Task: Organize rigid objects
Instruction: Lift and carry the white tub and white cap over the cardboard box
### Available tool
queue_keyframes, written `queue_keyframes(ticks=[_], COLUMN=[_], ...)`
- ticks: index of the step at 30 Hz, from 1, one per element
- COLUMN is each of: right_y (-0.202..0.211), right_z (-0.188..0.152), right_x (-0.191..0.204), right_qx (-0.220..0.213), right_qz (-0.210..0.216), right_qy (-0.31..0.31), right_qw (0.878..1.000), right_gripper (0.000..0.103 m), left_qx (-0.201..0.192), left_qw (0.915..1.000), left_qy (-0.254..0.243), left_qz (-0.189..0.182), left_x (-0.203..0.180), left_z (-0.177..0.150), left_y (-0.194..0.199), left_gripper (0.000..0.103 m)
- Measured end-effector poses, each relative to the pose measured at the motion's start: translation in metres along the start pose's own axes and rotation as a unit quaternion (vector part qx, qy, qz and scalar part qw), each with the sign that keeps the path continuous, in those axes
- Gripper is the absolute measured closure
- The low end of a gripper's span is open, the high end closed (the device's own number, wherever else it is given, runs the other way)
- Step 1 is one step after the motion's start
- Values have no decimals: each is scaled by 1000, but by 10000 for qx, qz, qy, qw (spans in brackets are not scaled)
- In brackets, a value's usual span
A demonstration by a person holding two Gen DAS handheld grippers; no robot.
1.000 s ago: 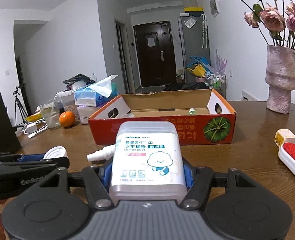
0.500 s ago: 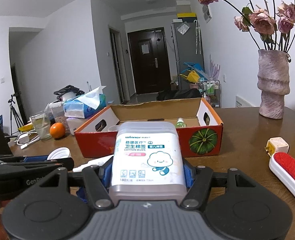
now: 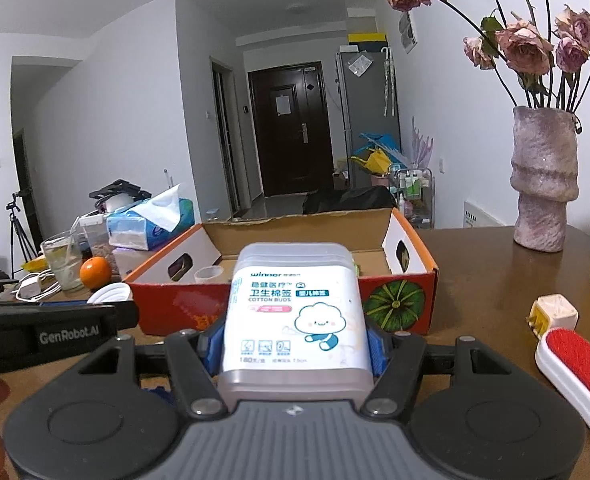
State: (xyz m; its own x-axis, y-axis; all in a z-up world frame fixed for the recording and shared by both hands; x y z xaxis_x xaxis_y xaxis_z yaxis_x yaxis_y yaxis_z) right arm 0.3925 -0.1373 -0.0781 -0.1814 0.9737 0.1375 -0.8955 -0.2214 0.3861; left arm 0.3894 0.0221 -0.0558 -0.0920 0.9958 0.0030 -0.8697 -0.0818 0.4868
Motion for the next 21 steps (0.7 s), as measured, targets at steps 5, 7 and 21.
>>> queue_keyframes(ticks=[5,7,21], right_y=[-8,-11,-30], right_z=[7,10,30], right_x=[-3,-3,-7], right_qx=[-39,-56,-193], right_qz=[-23,-25,-62], right_qy=[8,19,10], right_qw=[10000,10000,9998], right_gripper=[39,39,39], left_qx=[-50,-75,-194], left_qw=[10000,10000,9997], left_qy=[25,36,132], left_qz=[-23,-24,-65], left_x=[-4,-4,-8], left_z=[9,12,37], left_y=[-8,-11,-37], left_gripper=[61,61,61])
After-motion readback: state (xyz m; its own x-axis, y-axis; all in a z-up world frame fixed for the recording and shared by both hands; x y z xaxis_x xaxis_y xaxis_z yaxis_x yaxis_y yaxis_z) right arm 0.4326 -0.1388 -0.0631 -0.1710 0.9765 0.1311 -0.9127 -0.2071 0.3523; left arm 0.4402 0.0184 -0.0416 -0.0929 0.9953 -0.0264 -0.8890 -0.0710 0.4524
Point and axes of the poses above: each gripper's, at about its wrist camera, not at the fingertips, and y roughly against the way its jaws point, x to its left, z to its top, the point moved 5 cm from there along -y, roughly the way its jaws point, and after that the axes turned 1 degree about x, right-handed, at the moved point
